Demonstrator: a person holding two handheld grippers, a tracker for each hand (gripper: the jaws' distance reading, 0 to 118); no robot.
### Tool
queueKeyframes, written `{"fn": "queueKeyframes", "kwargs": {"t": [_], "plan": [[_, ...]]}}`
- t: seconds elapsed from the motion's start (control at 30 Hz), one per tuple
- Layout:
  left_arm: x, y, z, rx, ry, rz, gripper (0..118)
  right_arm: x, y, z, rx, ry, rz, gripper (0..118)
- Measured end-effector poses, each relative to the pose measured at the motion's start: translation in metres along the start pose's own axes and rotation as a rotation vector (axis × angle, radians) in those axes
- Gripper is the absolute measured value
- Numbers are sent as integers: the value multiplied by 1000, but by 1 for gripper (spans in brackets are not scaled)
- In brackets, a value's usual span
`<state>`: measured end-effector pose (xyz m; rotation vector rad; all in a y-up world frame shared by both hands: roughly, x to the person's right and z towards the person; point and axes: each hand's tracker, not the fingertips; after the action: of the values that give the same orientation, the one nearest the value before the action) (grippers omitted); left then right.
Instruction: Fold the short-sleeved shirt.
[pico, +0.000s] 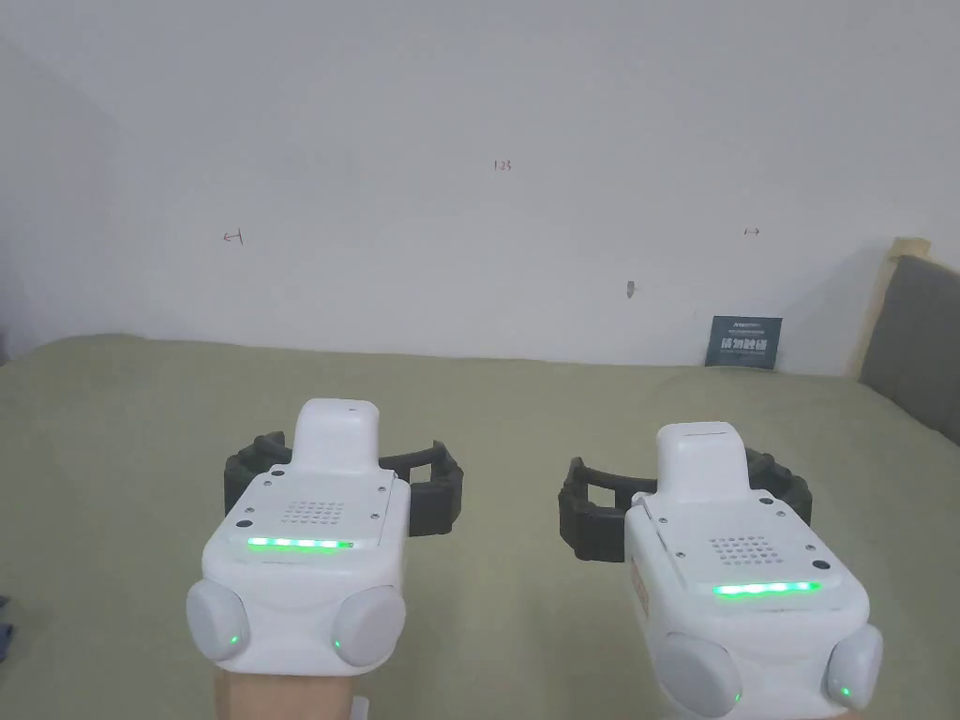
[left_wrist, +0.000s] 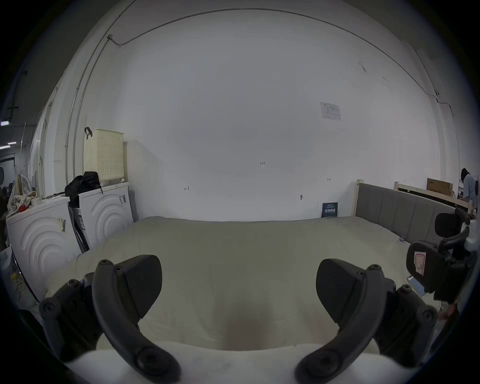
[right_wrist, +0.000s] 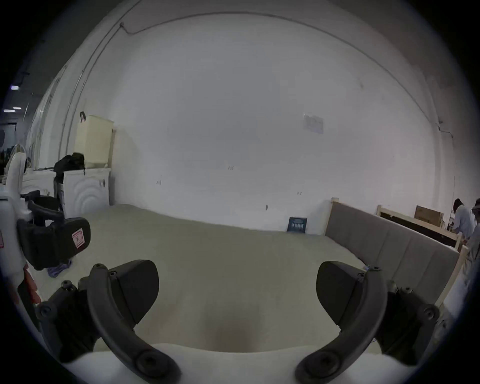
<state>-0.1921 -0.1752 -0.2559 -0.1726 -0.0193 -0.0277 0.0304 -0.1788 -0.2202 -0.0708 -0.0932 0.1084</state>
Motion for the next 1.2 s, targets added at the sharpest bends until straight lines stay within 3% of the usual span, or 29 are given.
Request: {"fn": "queueKeyframes", "kwargs": {"t": [0.43, 0.57, 0.73, 0.97, 1.2], "plan": [[-1, 1, 1, -17, -12, -2, 118, 6, 0, -7, -48, 40, -17, 118], [0, 1, 2, -19, -11, -9, 118, 7, -4, -8, -37, 47, 16, 118], [1, 1, 2, -26, -9, -8, 118, 11, -2, -8, -41, 52, -39, 118], [2, 1, 4, -27, -20, -13, 118, 13, -1, -7, -42, 45, -53, 118], [3, 2, 6, -23, -24, -9, 118, 12, -4, -7, -46, 36, -24, 118]]}}
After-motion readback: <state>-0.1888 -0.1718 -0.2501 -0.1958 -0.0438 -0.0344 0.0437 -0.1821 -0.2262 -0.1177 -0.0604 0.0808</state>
